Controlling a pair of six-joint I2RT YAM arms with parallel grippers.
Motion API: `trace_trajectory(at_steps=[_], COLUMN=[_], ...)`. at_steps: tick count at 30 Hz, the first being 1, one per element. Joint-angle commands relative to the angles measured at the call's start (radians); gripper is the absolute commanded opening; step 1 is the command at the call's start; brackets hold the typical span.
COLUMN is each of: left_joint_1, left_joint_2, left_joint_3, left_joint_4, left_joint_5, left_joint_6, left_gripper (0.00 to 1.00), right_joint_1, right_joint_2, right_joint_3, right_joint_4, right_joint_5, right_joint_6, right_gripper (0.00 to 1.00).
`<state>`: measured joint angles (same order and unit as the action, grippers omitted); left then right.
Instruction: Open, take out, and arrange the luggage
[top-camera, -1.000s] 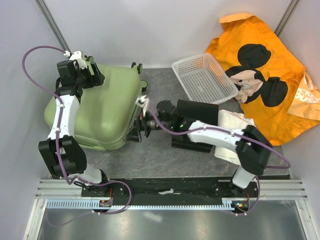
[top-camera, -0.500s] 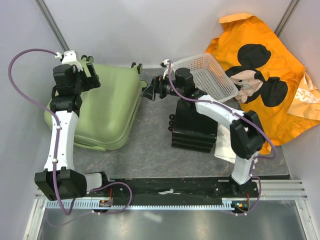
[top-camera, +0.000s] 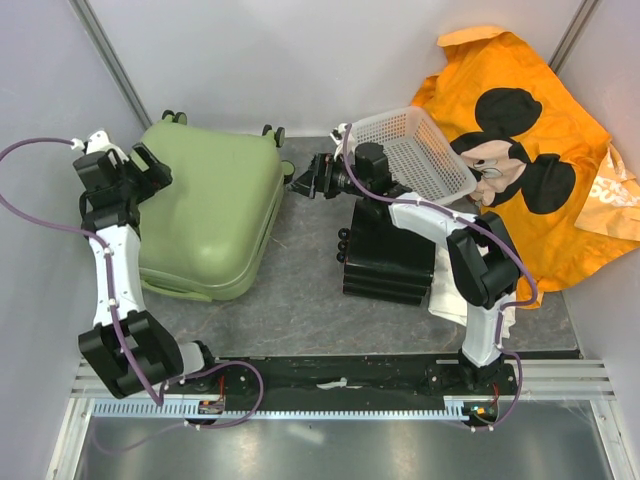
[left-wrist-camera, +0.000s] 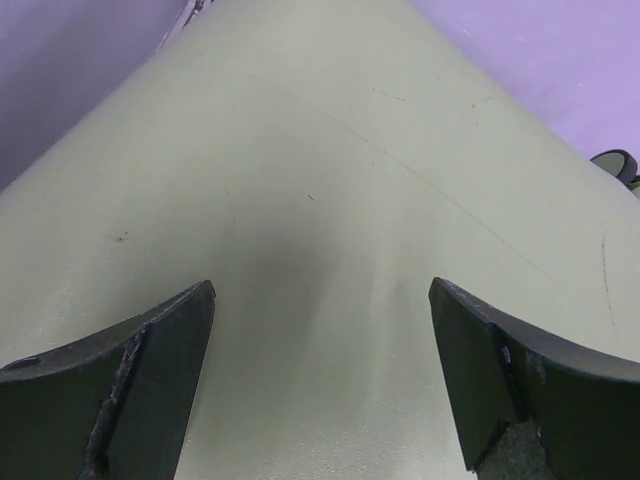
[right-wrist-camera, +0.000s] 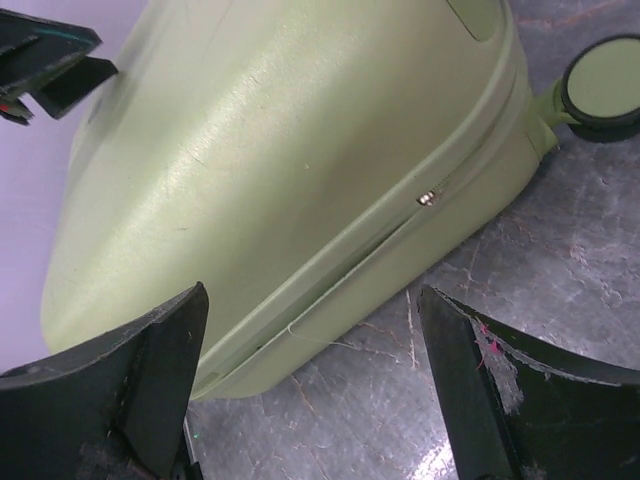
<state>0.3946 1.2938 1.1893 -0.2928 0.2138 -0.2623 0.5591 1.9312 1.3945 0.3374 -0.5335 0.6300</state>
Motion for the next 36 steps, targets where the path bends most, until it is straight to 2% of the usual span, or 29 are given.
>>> trace_trajectory(at_steps=[1,4,6,9,12,17,23,28,32,36], left_joint_1=[-0.008,-0.04,-0.104,-0.192,-0.232,-0.246,-0.258,-0.272,-0.284,-0.295], left_joint_2=[-0.074,-0.129,-0.16,-0.215,-0.264,-0.3,-0.306,-0.312,-0.32,-0.329], left_joint_3=[-0.046,-0.071,-0.085,-0.121,-0.167,-0.178,-0.178,-0.178,-0.18,-0.181], left_joint_4=[0.029,0.021,0.006,-0.016,-0.019,-0.017,-0.014,-0.012,-0.011,-0.008], left_joint_5=[0.032,-0.069,-0.161,-0.273,-0.306,-0.318,-0.268,-0.248,-0.226,-0.22], left_joint_6=[-0.043,0.0,0.034,0.099,0.109,0.112,0.097,0.09,0.081,0.08], left_gripper=[0.95,0.95,0.95,0.95,0.95,0.95,0.95,0.95,0.95,0.95], right_joint_1=[-0.005,-0.022,-0.031,-0.036,-0.034,-0.033,-0.001,0.038,0.07,0.084], right_joint_2=[0.037,0.135,0.225,0.366,0.497,0.633,0.696,0.746,0.749,0.769], right_joint_3=[0.073,0.176,0.256,0.424,0.601,0.786,0.88,1.001,0.997,1.012], right_joint_4=[0.141,0.216,0.271,0.243,0.224,0.169,0.175,0.062,-0.024,-0.029], right_joint_5=[0.015,0.027,0.064,0.092,0.108,0.191,0.268,0.343,0.444,0.5], right_joint_6=[0.082,0.19,0.275,0.332,0.37,0.444,0.497,0.497,0.493,0.5], right_gripper=[0.94,0.94,0.94,0.93,0.93,0.93,0.93,0.91,0.91,0.91])
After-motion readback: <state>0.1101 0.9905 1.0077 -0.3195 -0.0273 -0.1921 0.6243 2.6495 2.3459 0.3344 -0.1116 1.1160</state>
